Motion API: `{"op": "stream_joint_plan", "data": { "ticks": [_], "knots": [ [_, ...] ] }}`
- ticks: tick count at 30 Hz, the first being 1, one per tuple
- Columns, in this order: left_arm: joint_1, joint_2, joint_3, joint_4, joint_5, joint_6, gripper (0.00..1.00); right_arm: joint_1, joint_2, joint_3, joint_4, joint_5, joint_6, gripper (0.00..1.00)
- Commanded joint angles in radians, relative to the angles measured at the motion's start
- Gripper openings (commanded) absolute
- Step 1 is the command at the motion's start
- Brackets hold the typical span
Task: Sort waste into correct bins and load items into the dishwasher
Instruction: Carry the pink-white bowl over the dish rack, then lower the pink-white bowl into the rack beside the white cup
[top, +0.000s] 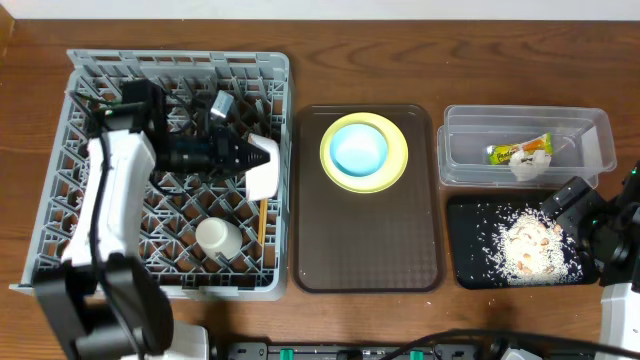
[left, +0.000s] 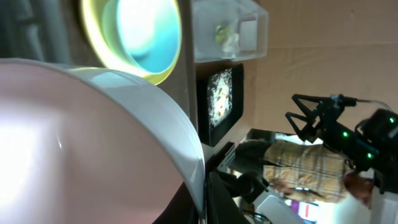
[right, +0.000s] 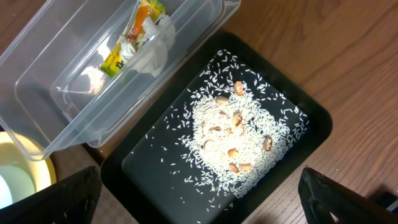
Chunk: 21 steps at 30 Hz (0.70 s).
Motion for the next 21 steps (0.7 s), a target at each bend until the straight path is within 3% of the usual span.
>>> {"op": "stream_joint_plan", "data": {
  "ticks": [1, 16, 21],
  "knots": [
    [0.023, 0.073, -0.016, 0.001, -0.004, 0.029, 0.08, -0.005, 0.000, 0.011, 0.000, 0.007, -0.011, 0.99],
    [0.183, 0.114, -0.016, -0.001, -0.163, 0.050, 0.08, -0.005, 0.000, 0.011, 0.000, 0.007, -0.011, 0.99],
    [0.222, 0.114, -0.012, 0.016, -0.163, 0.050, 0.25, -0.005, 0.000, 0.011, 0.000, 0.007, -0.011, 0.99]
  ]
}}
